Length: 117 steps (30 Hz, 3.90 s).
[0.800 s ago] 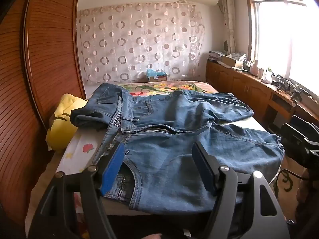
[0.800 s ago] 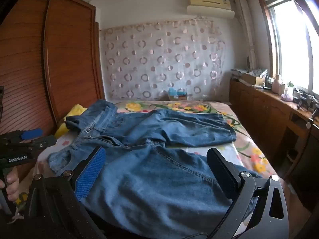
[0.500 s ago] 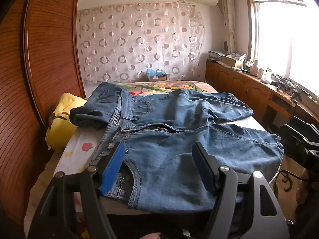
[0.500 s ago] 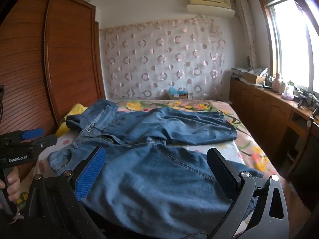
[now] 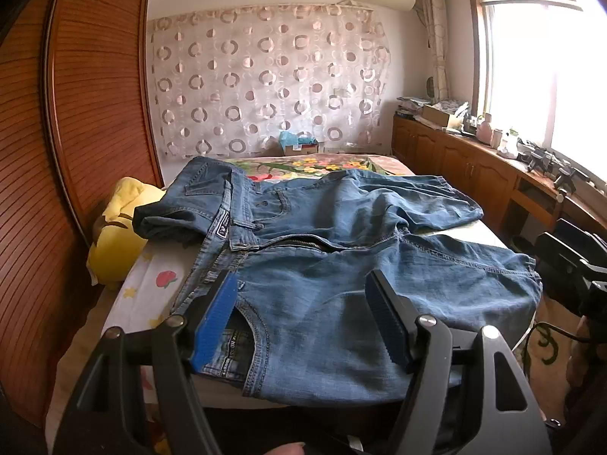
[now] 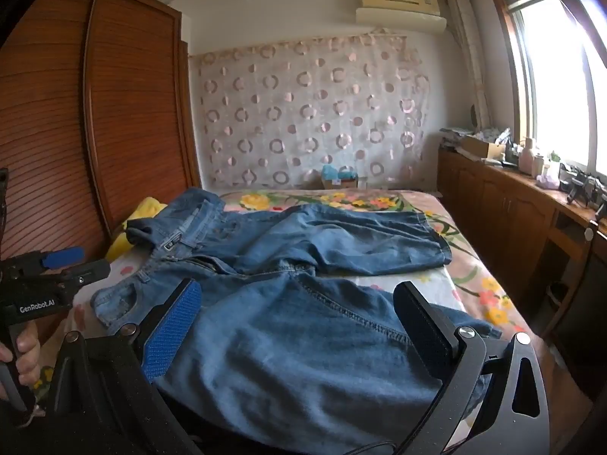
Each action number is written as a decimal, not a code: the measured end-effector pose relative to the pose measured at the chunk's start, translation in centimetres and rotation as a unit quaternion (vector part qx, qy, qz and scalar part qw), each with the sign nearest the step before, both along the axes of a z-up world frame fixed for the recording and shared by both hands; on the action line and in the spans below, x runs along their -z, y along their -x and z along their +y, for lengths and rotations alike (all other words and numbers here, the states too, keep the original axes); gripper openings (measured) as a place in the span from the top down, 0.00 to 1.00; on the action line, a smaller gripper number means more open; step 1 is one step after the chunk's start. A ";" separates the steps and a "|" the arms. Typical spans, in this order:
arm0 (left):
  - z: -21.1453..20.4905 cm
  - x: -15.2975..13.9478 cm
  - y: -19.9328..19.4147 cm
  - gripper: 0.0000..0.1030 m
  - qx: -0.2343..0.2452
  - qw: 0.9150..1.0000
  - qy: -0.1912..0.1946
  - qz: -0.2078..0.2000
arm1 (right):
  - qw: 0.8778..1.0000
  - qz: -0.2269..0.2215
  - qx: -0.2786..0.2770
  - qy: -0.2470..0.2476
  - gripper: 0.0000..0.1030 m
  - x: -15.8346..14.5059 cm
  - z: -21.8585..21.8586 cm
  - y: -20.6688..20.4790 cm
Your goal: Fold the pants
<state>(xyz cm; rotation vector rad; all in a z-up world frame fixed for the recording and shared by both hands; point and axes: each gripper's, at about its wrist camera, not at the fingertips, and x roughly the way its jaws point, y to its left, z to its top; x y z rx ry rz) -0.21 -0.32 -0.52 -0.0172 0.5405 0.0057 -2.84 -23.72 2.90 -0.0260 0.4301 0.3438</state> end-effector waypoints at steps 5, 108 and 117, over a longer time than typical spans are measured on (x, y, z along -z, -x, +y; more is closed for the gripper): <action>-0.2 -0.1 0.0 0.32 0.000 1.000 0.000 -0.001 | 1.000 0.000 0.001 0.001 0.00 0.1 0.2 0.2; 6.3 5.3 -2.5 0.32 -0.035 0.997 0.029 0.062 | 0.994 0.060 0.065 0.069 0.01 4.9 -8.5 -2.8; 6.9 6.6 -2.7 0.32 -0.036 0.995 0.032 0.082 | 0.986 0.110 0.094 0.079 0.11 6.9 -13.1 -4.0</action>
